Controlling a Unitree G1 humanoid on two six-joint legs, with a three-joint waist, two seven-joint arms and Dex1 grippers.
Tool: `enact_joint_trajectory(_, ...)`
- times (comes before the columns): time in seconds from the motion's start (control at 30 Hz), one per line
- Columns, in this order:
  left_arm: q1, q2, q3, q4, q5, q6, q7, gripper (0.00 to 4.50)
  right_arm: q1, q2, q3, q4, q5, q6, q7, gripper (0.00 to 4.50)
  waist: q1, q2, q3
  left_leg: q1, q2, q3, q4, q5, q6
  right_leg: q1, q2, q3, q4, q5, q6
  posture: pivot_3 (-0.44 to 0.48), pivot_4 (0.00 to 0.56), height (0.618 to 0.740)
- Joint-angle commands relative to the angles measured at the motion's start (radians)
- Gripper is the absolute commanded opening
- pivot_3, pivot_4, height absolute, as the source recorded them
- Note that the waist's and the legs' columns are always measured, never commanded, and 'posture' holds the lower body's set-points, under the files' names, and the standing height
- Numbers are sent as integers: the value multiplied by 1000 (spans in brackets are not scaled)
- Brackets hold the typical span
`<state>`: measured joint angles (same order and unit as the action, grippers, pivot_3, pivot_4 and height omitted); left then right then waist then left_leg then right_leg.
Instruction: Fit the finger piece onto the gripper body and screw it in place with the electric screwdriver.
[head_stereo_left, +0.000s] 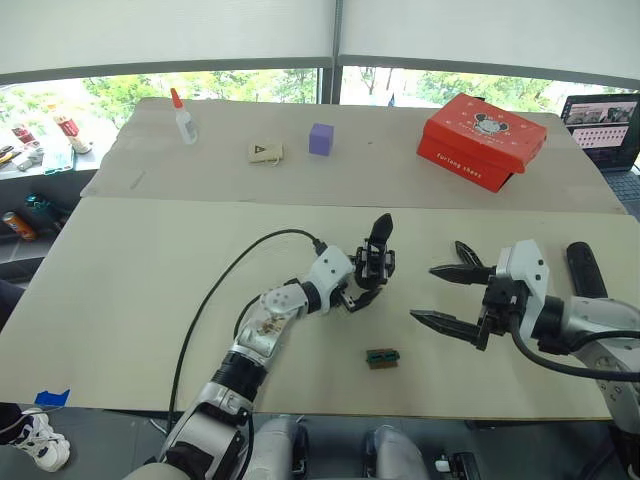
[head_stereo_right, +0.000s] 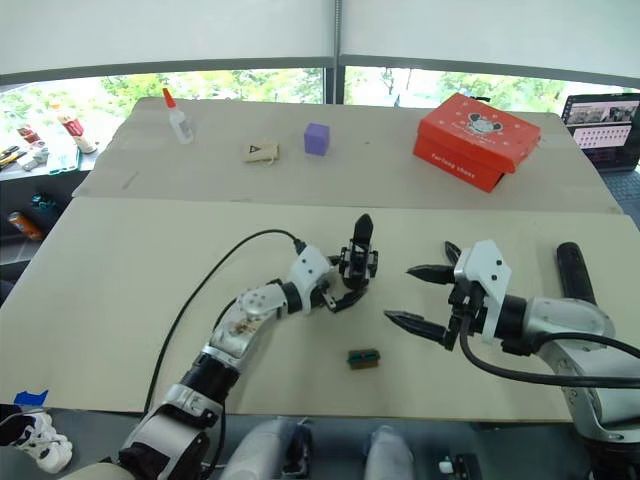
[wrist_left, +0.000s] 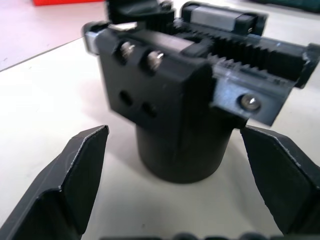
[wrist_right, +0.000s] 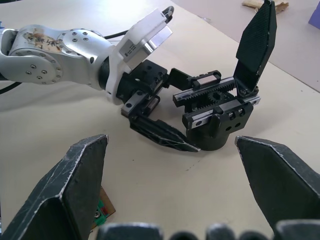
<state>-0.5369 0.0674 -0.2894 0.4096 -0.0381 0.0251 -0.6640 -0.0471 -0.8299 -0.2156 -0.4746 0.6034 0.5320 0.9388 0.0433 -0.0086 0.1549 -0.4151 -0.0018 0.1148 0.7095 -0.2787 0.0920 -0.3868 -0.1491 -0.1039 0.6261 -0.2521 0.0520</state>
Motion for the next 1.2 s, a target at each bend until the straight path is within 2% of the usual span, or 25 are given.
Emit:
enact_joint_trajectory(0.03, -10, -15, -2, 0, -15, -55, -36, 2593, -8, 1, -25, -34, 4, -16, -16, 4500, -2, 0, 0, 0, 0, 0, 0, 0, 0, 0, 0, 0, 0, 0, 0, 0, 150, 740)
enact_joint_trajectory(0.07, 2, -15, -2, -14, -22, -61, -46, 2253, -7, 2, -25, -35, 5, -16, -18, 4500, -2, 0, 0, 0, 0, 0, 0, 0, 0, 0, 0, 0, 0, 0, 0, 0, 150, 740)
enact_joint_trajectory(0.2, 69, -13, -11, -121, -28, -40, -47, 2277, 10, 2, -29, -48, 9, -18, -24, 4500, -3, 0, 0, 0, 0, 0, 0, 0, 0, 0, 0, 0, 0, 0, 0, 0, 150, 740)
enact_joint_trajectory(0.4, 151, -38, -12, -295, 13, 56, 74, 2277, 28, 1, -35, -60, 13, -18, -34, 4500, -2, 0, 0, 0, 0, 0, 0, 0, 1, 0, 0, 0, 0, 0, 0, 0, 150, 740)
enact_joint_trajectory(0.5, 155, -51, -7, -313, 37, 106, 138, 2277, 31, 0, -31, -64, 7, -20, -35, 4500, -1, 0, 0, 0, 0, 0, 1, -1, 1, 0, 0, 1, 0, 0, 0, 0, 150, 740)
enact_joint_trajectory(0.77, 156, -49, -35, -285, 69, 105, 166, 2277, 12, 0, -19, -47, 0, -24, -33, 4500, 0, 0, 0, 0, 0, 0, 1, -1, 1, 0, 0, 0, 0, 0, 0, 0, 150, 740)
enact_joint_trajectory(0.9, 195, -15, -29, -327, 27, 137, 103, 4279, 11, -1, -20, -49, 2, -22, -31, 4500, -3, 0, 0, 0, 0, 0, 1, -1, 1, 0, 0, 1, 0, 0, 0, 0, 150, 740)
enact_joint_trajectory(0.93, 209, 1, -33, -348, 15, 148, 81, 4444, 10, -2, -20, -48, 2, -22, -30, 4500, -4, 0, 0, 0, 1, 0, 1, -1, 1, 0, 0, 1, 0, 0, 0, 0, 150, 740)
enact_joint_trajectory(1.1, 301, 92, -22, -481, -47, 208, 1, 4444, -2, -9, -19, -34, 2, -23, -16, 4500, -6, 1, 0, 0, 1, 0, 1, -1, 1, 0, 0, 1, 0, 0, 0, 0, 150, 740)
enact_joint_trajectory(1.2, 362, 178, 14, -576, -103, 256, -50, 4444, -18, -19, -21, -7, -1, -28, 4, 4500, -8, 1, 0, 0, 1, 0, 1, -1, 1, 0, 0, 1, 0, 0, 0, 0, 150, 740)
